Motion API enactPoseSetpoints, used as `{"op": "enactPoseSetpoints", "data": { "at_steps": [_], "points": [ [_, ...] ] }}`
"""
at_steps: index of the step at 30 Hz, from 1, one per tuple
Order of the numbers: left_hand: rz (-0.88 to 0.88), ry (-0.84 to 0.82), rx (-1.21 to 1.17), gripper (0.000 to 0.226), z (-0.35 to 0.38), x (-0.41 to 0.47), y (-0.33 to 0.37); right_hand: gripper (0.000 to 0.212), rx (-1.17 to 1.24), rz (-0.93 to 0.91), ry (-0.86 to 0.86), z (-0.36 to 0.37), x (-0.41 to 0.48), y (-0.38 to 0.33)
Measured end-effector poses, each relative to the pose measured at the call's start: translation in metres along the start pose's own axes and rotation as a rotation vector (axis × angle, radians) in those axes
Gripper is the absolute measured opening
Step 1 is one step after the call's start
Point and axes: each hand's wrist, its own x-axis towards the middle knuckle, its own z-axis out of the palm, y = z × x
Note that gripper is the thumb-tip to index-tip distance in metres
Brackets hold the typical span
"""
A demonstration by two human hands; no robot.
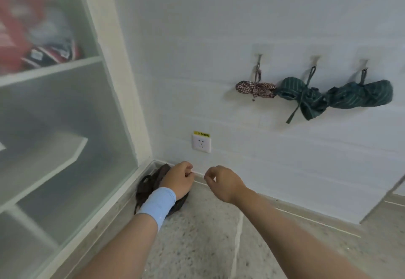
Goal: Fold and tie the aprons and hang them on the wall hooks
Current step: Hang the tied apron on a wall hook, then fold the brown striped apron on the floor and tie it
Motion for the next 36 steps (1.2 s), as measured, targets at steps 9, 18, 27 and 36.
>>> {"op": "enactPoseSetpoints", "data": {
  "at_steps": [9, 18, 27, 36],
  "points": [
    [-0.324, -0.09, 0.115, 0.052, 0.014, 0.05, -0.16, 0.045, -0.012, -0.006, -0.364, 0.144, 0.118, -0.001],
    [-0.49, -0.451, 0.251, 0.082, 0.079, 0.095, -0.237, 0.104, -0.12, -0.008, -0.662, 0.232, 0.179, 0.041],
    [-0.462, -0.57, -0.043, 0.039, 0.109, 0.043, -0.249, 0.07, -0.446, -0.092, -0.503, 0.265, 0.115, 0.076],
    [-0.363, -0.254, 0.179, 0.067, 0.099, -0.021, -0.238, 0.031, -0.592, -0.059, -0.745, 0.22, 0.063, 0.07]
  ]
}}
